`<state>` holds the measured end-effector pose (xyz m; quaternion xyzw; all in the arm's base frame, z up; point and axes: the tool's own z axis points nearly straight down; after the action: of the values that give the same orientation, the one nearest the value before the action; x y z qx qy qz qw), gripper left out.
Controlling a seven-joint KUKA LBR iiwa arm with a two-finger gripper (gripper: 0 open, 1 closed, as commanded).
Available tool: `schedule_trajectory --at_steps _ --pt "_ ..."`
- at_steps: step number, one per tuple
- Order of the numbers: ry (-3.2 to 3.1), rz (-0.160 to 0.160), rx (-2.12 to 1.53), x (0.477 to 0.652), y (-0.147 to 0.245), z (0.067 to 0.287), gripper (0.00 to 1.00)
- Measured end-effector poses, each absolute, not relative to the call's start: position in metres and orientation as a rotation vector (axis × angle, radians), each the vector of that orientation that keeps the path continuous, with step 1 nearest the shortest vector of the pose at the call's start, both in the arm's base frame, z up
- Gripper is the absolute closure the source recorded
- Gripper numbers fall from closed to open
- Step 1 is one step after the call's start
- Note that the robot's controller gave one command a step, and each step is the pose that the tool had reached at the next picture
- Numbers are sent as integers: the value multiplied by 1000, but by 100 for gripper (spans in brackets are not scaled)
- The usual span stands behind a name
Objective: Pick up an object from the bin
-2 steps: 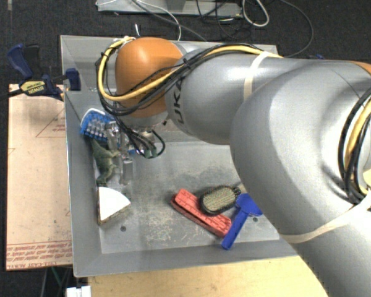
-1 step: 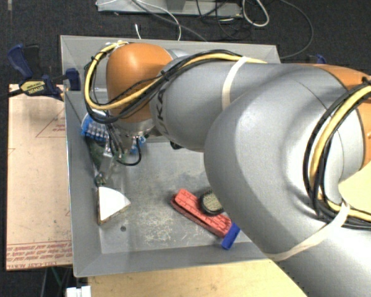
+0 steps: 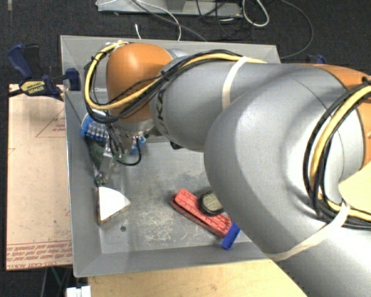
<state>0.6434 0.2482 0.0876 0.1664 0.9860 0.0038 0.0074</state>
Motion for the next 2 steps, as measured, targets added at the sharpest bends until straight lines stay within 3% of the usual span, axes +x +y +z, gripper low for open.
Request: schedule_trajectory --at_steps 2 --pt "3104 10 525 645 242 108 100"
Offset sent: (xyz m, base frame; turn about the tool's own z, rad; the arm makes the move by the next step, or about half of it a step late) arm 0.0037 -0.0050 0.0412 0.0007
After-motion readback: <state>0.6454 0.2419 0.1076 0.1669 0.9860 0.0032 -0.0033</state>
